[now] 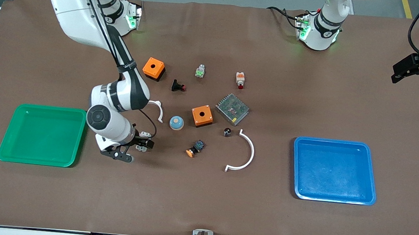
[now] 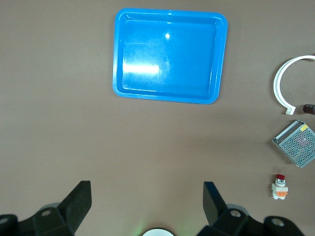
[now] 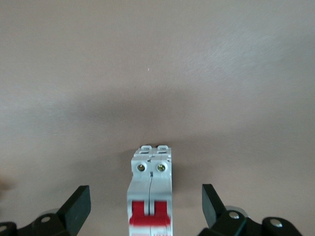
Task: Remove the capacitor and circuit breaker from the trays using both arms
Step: 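Lower the breaker beside the blue dome, open the right gripper, withdraw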
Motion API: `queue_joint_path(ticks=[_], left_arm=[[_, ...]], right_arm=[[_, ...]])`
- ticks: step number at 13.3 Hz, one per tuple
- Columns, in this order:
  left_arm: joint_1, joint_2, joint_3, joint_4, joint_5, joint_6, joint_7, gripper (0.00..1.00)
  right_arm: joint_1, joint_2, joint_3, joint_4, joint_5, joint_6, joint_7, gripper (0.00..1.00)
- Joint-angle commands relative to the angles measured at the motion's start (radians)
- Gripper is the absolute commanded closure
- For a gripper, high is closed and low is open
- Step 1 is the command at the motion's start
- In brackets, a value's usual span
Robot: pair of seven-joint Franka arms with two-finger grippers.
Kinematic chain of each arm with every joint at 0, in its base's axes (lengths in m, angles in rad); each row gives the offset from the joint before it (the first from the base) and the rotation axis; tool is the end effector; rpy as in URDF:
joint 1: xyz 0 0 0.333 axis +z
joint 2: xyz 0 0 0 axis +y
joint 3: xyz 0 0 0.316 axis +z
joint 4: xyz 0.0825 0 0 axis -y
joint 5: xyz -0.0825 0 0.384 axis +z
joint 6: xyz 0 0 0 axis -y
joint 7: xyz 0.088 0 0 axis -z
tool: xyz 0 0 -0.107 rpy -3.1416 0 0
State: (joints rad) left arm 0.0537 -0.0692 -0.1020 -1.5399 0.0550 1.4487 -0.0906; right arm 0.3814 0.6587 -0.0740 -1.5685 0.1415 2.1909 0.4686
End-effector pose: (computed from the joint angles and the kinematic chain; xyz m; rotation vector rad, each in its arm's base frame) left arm 0.5196 -0.0209 0.6655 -3.0775 -0.0750 0.0277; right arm 0.6611 0.2228 0.2543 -3.0694 0.3557 0.0878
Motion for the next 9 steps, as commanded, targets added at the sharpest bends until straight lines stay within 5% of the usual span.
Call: queue_joint_path(ticks=[1,5,9], left_arm=[[0.003,-0.034,0.002,-0.028,-0.015,0.001,0.020,0.00],[0.000,-0.040,-0.004,-0.035,-0.020,-0.001,0.015,0.00],[-0.002,-0.037,-0.007,-0.034,-0.043,0.002,0.015,0.00]], right_arm=[[-0.053,0.001,0.005,0.140,-0.003,-0.170,-0.037,0.00],[-0.176,-0.089,0.002,0.150,-0.020,-0.331,-0.313,0.00],[-0.249,-0.224,-0.004,0.139,-0.135,-0.535,-0.344,0.00]])
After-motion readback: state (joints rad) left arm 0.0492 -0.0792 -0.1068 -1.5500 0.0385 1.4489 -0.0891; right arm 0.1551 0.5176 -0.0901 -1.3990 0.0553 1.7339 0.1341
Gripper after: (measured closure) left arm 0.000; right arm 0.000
